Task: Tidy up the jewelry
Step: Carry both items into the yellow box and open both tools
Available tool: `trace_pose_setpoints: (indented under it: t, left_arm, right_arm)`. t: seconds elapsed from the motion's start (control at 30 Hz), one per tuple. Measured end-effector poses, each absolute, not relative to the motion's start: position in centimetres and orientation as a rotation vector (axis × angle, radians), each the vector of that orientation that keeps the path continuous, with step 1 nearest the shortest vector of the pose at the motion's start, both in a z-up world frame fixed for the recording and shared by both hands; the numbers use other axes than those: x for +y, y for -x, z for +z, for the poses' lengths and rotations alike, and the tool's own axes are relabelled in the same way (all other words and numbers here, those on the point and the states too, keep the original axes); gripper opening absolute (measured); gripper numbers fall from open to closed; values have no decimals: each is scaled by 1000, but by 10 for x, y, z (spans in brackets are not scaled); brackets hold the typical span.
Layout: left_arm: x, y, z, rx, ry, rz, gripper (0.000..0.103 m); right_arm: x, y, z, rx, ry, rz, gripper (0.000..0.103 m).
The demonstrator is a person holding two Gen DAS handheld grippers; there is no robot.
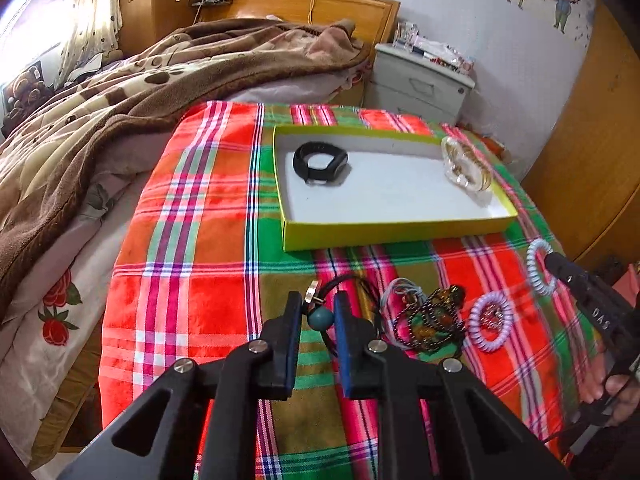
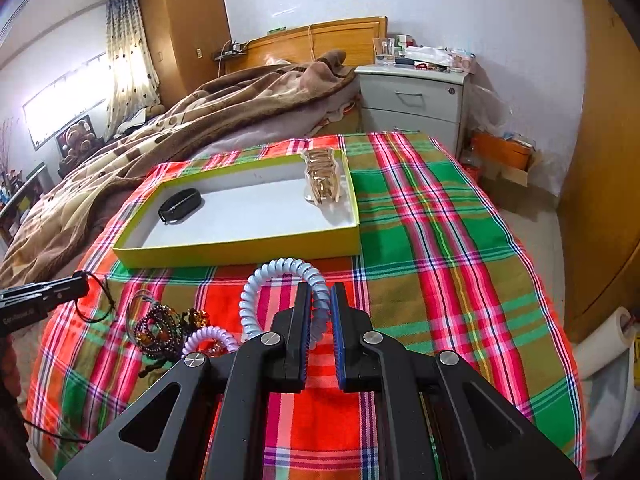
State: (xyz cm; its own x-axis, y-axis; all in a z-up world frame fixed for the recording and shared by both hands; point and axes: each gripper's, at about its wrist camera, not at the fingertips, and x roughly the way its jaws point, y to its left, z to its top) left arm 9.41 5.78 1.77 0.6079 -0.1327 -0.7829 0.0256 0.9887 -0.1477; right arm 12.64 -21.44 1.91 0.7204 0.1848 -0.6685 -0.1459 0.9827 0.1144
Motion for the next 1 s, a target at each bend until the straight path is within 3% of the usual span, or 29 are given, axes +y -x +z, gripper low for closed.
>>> trace_pose_setpoints:
  t: [0.6, 1.0]
  left_arm:
    - [61, -127, 50, 843, 137, -114, 17]
    - [55, -180, 43, 866, 134, -130, 17]
  right_arm:
    - [-191, -156, 49, 707, -34, 234, 10]
    - [-156, -235, 48, 769, -11, 289, 10]
